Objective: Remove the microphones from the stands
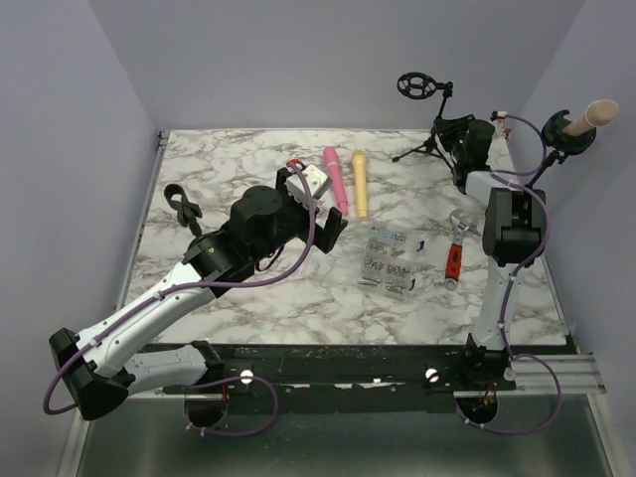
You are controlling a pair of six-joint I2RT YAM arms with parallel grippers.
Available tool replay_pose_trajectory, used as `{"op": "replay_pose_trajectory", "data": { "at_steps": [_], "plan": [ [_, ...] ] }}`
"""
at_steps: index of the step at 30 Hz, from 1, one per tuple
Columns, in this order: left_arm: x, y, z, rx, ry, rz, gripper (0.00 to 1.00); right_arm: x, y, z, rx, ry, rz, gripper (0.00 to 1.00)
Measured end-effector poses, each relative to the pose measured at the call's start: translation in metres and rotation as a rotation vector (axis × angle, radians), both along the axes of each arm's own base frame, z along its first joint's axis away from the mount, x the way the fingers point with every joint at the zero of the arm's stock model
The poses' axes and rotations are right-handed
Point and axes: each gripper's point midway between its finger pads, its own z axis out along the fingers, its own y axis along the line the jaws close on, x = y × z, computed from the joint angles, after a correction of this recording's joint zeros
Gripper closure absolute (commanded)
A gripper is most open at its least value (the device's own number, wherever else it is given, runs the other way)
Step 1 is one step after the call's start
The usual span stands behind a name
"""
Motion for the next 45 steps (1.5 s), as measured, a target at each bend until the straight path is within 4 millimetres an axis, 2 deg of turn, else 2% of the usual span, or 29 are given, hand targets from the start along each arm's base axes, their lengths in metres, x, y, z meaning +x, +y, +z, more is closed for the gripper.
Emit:
{"op": "replay_pose_trajectory", "data": {
  "at_steps": [9,16,26,33,45],
  "plan": [
    [0.0,0.0,0.0,0.0,0.0,0.0,0.01,0.001,-0.001,-0.001,-0.049,0.004,0.006,0.99],
    [0.0,0.0,0.0,0.0,0.0,0.0,0.01,0.001,-0.001,-0.003,-0.173,0.01,0.0,0.99],
    [0.0,0.0,0.0,-0.001,0.001,0.0,0.01,0.001,-0.003,-0.002,-0.465,0.047,-0.033,0.99],
    [0.0,0.0,0.0,-0.001,0.001,0.0,0.01,-0.001,-0.001,0.001,-0.776,0.085,-0.077,0.99],
    [0.0,0.0,0.0,-0.001,0.001,0.0,0.01,-0.01,0.015,0.005,-1.541,0.188,-0.119,0.98]
  ]
}}
